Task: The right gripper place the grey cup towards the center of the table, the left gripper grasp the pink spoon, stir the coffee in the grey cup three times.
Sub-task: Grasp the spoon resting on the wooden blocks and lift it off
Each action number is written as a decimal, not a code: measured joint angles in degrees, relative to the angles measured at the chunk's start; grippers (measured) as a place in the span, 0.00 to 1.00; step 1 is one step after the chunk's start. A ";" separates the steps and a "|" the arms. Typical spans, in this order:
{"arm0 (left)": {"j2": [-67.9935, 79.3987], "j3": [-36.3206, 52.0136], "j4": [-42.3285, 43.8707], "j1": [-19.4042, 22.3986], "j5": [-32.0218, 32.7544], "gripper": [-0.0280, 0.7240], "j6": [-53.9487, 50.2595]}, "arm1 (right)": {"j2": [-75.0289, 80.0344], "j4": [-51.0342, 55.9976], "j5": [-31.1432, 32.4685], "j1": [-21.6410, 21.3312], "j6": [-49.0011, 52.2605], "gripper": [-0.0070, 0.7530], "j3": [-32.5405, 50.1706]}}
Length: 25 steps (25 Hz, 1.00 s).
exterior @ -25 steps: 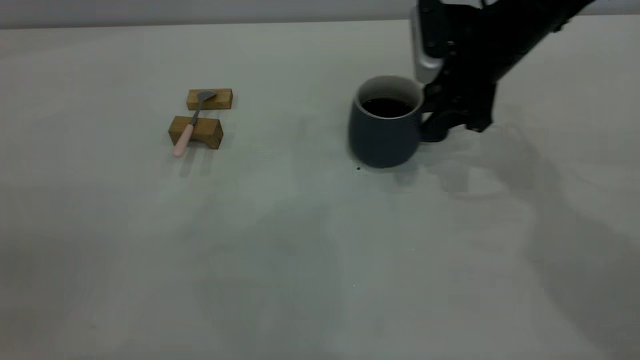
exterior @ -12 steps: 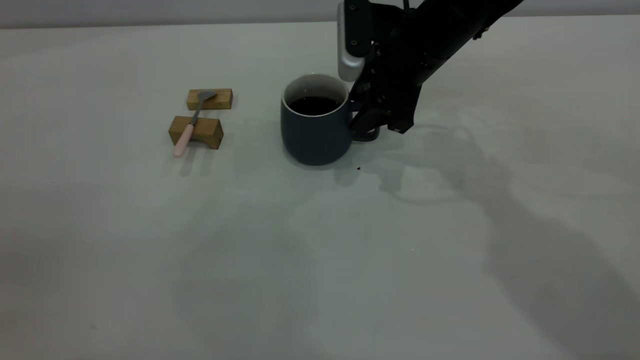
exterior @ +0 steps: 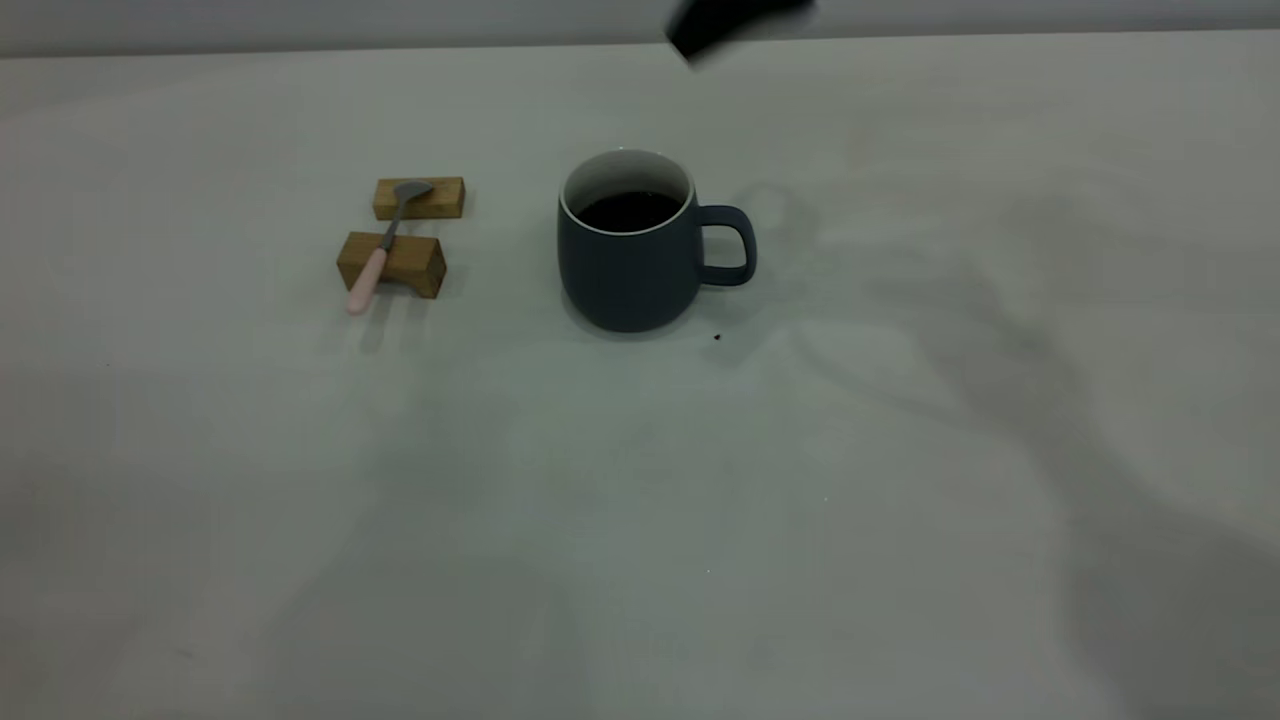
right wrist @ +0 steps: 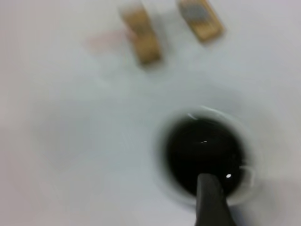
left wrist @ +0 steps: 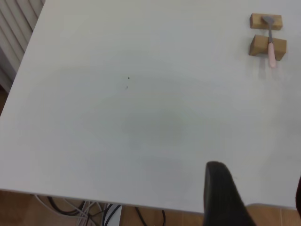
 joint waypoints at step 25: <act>0.00 0.00 -0.09 0.00 0.00 0.64 -0.07 | -72.69 -53.84 22.75 -14.25 74.04 0.66 50.86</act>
